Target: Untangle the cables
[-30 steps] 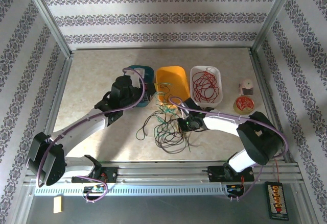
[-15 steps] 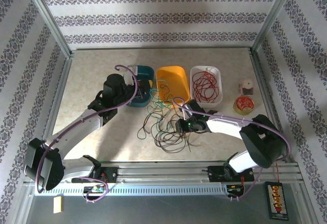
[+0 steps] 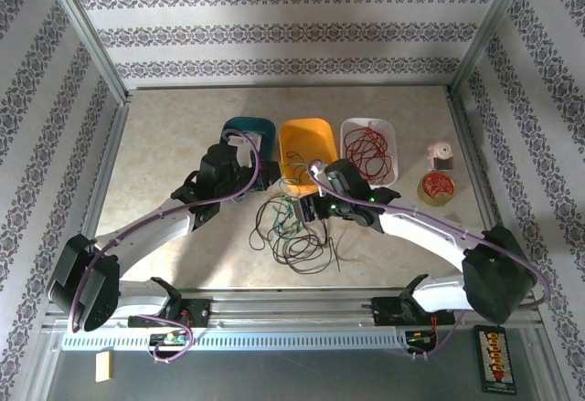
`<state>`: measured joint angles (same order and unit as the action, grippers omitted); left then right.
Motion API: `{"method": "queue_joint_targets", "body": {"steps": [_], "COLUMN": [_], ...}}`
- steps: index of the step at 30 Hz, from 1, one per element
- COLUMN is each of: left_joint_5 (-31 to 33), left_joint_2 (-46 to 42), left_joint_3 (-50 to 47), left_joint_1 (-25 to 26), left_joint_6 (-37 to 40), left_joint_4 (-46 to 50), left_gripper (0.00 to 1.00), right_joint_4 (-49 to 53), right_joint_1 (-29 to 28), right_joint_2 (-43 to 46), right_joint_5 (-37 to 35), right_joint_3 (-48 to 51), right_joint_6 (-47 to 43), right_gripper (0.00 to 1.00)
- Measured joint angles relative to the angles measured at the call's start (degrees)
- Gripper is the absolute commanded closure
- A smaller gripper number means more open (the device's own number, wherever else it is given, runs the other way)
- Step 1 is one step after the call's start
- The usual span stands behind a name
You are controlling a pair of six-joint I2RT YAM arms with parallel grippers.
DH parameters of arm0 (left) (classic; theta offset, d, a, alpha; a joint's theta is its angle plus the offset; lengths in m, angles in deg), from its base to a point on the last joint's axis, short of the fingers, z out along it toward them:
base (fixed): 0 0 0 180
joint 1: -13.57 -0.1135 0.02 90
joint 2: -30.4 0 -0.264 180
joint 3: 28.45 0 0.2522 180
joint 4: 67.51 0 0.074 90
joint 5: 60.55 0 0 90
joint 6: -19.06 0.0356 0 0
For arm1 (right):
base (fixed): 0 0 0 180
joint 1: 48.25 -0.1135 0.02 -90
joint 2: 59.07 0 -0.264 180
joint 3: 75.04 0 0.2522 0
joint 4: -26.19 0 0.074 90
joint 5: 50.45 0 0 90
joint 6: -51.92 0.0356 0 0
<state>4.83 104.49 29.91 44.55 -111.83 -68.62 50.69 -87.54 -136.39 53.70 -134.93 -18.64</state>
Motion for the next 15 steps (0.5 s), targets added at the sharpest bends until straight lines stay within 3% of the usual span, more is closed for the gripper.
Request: {"method": "queue_joint_targets", "body": {"steps": [4, 7, 8, 10, 13, 15], "left_joint_5": [0.7, 1.3, 1.3, 1.1, 1.1, 1.1], "left_joint_2": [0.2, 0.2, 0.2, 0.2, 0.2, 0.2], "left_joint_3": [0.0, 0.0, 0.0, 0.0, 0.0, 0.0], "left_joint_1": [0.0, 0.0, 0.0, 0.1, 0.0, 0.0], "left_joint_6": [-0.9, -2.0, -2.3, -3.0, -3.4, -3.6], "left_joint_4": [-1.2, -2.3, -2.8, -4.2, -4.9, -5.1], "left_gripper": [1.0, 1.0, 1.0, 1.0, 1.0, 1.0], "right_joint_4": [-0.1, 0.2, 0.2, -0.4, -2.1, -3.4], "right_joint_1": [-0.8, -1.9, -2.2, -2.4, -2.5, -2.5], "right_joint_2": [-5.7, -7.6, -7.9, -8.5, -8.7, -8.6], "right_joint_5": [0.5, 0.3, 0.1, -0.3, -1.7, -2.8], "right_joint_3": [-3.2, -3.5, -3.5, -3.5, -3.2, -2.8], "right_joint_6": [-0.1, -0.3, -0.4, 0.0, 0.4, 1.0], "right_gripper": [0.26, 0.35, 0.42, 0.68, 0.99, 1.0]}}
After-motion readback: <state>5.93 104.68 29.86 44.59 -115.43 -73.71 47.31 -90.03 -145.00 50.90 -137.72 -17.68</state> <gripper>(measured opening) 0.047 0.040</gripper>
